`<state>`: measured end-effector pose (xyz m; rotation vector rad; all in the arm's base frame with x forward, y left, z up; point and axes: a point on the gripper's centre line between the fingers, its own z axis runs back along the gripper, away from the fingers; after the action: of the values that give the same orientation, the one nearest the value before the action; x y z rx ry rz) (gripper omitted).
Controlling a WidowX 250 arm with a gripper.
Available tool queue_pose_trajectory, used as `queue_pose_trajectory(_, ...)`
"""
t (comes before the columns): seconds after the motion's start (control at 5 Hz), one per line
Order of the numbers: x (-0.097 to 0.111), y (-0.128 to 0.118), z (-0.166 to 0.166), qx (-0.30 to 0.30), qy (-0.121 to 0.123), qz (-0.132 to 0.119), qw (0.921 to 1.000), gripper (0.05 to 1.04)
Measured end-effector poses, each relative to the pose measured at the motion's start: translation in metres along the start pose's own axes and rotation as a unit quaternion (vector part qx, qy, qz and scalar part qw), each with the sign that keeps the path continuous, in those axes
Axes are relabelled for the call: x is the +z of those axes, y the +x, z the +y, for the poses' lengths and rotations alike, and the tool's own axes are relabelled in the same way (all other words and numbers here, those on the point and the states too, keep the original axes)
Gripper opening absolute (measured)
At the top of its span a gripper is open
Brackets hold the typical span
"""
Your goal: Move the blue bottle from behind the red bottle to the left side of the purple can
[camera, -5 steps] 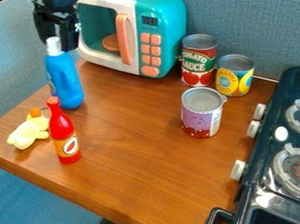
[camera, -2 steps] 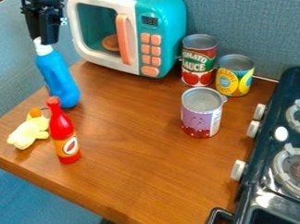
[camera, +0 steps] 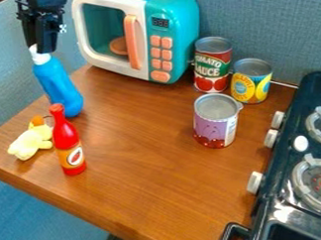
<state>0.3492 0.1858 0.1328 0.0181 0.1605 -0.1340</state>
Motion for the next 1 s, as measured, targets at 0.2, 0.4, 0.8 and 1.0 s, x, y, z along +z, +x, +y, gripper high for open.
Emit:
queue_pose_trajectory(0.2,0.003,0.003,-0.008,-0.006,-0.007,-0.01,0.9999,0.369)
queue_pose_trajectory(0.4,0.008,0.021,-0.044,-0.027,-0.008,-0.022,0.9993,0.369)
queue_pose_trajectory(0.8,0.021,0.044,-0.108,-0.046,0.009,-0.009,0.9989,0.369)
queue_pose_trajectory(1.0,0.022,0.046,-0.119,-0.042,0.016,-0.002,0.999,0.369)
